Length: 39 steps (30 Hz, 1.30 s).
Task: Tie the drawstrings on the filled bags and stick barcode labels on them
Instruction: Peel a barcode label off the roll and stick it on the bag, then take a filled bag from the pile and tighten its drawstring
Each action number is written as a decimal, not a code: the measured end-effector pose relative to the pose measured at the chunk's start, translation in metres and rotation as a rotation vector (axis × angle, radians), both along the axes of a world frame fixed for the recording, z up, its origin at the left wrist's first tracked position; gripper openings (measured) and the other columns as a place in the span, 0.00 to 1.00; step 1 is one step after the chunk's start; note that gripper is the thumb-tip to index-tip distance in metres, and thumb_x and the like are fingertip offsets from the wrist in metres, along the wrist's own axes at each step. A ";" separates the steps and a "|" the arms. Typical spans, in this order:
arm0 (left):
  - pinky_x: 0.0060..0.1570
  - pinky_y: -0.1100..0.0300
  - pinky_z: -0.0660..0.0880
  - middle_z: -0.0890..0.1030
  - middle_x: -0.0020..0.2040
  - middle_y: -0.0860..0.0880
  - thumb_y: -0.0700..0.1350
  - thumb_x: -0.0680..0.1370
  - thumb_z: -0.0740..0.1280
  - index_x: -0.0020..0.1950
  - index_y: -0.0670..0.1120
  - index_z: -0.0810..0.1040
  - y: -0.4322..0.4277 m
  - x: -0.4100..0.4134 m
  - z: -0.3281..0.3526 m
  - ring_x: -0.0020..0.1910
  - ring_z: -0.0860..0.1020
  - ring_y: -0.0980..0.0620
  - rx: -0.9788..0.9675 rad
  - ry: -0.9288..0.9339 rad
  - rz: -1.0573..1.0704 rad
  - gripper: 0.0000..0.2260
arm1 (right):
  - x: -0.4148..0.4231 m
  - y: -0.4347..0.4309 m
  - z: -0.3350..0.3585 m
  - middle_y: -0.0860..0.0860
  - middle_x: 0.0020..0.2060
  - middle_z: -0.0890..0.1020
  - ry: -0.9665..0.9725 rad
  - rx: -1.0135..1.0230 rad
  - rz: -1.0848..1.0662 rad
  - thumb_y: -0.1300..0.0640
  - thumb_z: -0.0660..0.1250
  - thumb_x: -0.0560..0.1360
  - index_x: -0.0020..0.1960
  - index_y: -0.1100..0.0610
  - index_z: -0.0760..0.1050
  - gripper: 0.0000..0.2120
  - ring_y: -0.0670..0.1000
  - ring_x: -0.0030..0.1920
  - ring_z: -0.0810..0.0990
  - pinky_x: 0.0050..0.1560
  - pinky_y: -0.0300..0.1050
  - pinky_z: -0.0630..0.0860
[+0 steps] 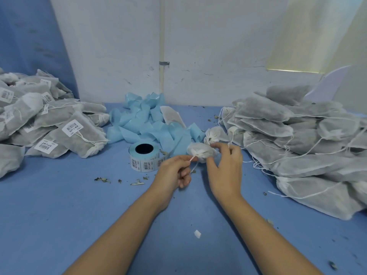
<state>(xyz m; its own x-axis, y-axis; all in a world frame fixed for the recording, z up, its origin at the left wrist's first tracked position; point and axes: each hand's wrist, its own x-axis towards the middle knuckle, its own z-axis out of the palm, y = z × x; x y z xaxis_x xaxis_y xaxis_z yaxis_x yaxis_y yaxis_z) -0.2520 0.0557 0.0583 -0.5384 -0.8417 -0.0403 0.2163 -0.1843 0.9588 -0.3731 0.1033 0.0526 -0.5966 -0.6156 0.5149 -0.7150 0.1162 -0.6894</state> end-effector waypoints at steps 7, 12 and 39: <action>0.24 0.64 0.59 0.63 0.25 0.51 0.34 0.79 0.54 0.55 0.41 0.77 -0.005 0.002 -0.003 0.22 0.64 0.55 0.044 0.112 0.033 0.13 | 0.028 0.004 0.007 0.46 0.39 0.71 -0.311 -0.269 0.153 0.58 0.63 0.76 0.44 0.46 0.69 0.07 0.40 0.34 0.70 0.35 0.33 0.66; 0.23 0.64 0.61 0.65 0.25 0.50 0.34 0.79 0.55 0.54 0.45 0.77 -0.009 0.004 -0.007 0.22 0.65 0.54 0.046 0.173 0.015 0.13 | 0.030 0.003 0.002 0.42 0.22 0.71 -0.297 -0.058 0.231 0.52 0.65 0.76 0.40 0.47 0.74 0.06 0.43 0.26 0.69 0.32 0.42 0.66; 0.38 0.73 0.66 0.76 0.40 0.53 0.42 0.79 0.64 0.45 0.45 0.76 -0.004 0.004 -0.014 0.37 0.73 0.64 -0.739 -0.531 0.394 0.04 | 0.008 -0.001 0.007 0.52 0.35 0.84 -1.199 -0.232 0.529 0.62 0.62 0.79 0.45 0.59 0.77 0.06 0.46 0.39 0.82 0.47 0.36 0.75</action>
